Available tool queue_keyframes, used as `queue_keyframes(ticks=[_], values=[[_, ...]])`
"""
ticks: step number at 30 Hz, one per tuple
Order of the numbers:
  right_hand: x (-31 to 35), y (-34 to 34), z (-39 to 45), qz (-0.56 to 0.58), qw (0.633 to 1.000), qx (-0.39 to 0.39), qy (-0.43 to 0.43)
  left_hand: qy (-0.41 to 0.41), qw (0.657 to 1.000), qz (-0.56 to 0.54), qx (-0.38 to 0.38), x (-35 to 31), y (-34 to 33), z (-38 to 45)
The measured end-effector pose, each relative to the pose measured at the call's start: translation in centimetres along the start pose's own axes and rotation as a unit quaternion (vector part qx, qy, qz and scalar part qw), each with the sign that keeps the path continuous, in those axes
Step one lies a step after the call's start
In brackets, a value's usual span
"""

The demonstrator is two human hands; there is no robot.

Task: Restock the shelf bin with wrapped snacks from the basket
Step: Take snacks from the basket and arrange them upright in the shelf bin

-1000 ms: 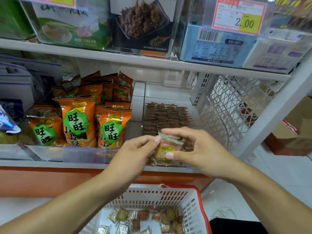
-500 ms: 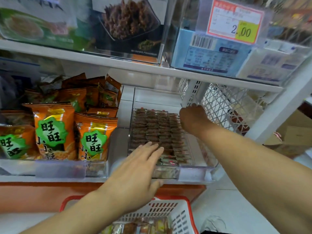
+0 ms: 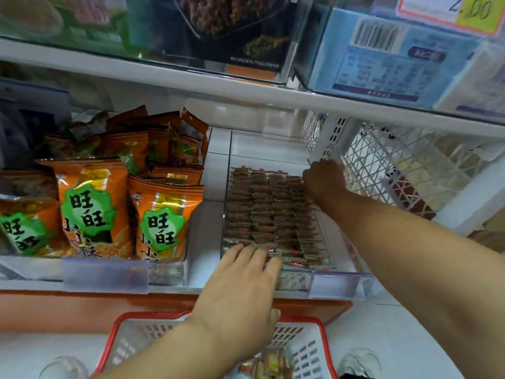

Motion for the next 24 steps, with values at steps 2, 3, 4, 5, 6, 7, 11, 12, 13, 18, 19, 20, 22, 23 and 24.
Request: queue_keyframes(ticks=[2,3,4,5,6,7,11,12,13,18,19,20,22,23,24], values=[[0.1,0.2,-0.3,0.036,0.999,0.005,-0.001,-0.003,1.0,0.0,-0.01,0.0,0.2,-0.1],[0.1,0.5,-0.5,0.054,0.998,0.009,0.0,-0.006,1.0,-0.005,-0.013,0.0,0.2,-0.1],[0.1,0.8,-0.8,0.069,0.997,0.017,0.0,-0.008,1.0,-0.012,-0.014,0.0,0.2,-0.2],[-0.1,1.1,-1.2,0.079,0.997,0.024,0.001,-0.009,1.0,-0.023,-0.016,0.0,0.4,-0.2],[-0.3,1.6,-1.7,0.085,0.996,0.025,0.002,-0.008,0.999,-0.037,-0.021,0.0,0.8,-0.4],[-0.6,2.5,-2.4,0.088,0.996,0.02,0.001,-0.01,0.998,-0.05,-0.03,0.0,1.4,-0.6],[0.5,8.7,-7.0,0.141,0.989,-0.035,0.016,-0.054,0.992,-0.05,-0.102,-0.9,4.8,-2.1],[1.2,10.5,-8.8,0.155,0.987,-0.04,0.017,-0.064,0.99,-0.051,-0.116,-1.0,5.2,-2.8],[2.2,11.9,-10.8,0.169,0.985,-0.029,0.027,-0.066,0.99,-0.065,-0.109,-0.9,5.0,-3.5],[15.8,7.7,-24.4,0.256,0.867,0.293,0.31,0.005,0.974,-0.037,0.224,1.4,-7.3,-8.6],[18.4,5.4,-26.7,0.255,0.842,0.337,0.334,0.011,0.955,-0.02,0.297,1.9,-10.6,-10.3],[20.8,2.7,-27.9,0.252,0.834,0.359,0.336,0.015,0.934,-0.013,0.356,2.3,-13.7,-11.9],[24.7,-3.5,-29.6,0.249,0.83,0.384,0.318,0.044,0.903,-0.027,0.427,3.4,-19.2,-14.7],[26.0,-6.6,-30.4,0.248,0.833,0.386,0.309,0.066,0.894,-0.037,0.442,4.1,-21.5,-15.9],[26.9,-9.6,-31.3,0.248,0.837,0.389,0.294,0.087,0.888,-0.043,0.451,4.8,-23.6,-17.0]])
Point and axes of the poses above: each hand's wrist, its own z-axis towards the middle knuckle, its own y-axis out of the back of the hand, x = y × z, the point moved 10 cm from there along z, towards the middle knuckle, and after that the axes turned 1 degree about -x, right-handed, at the moved point
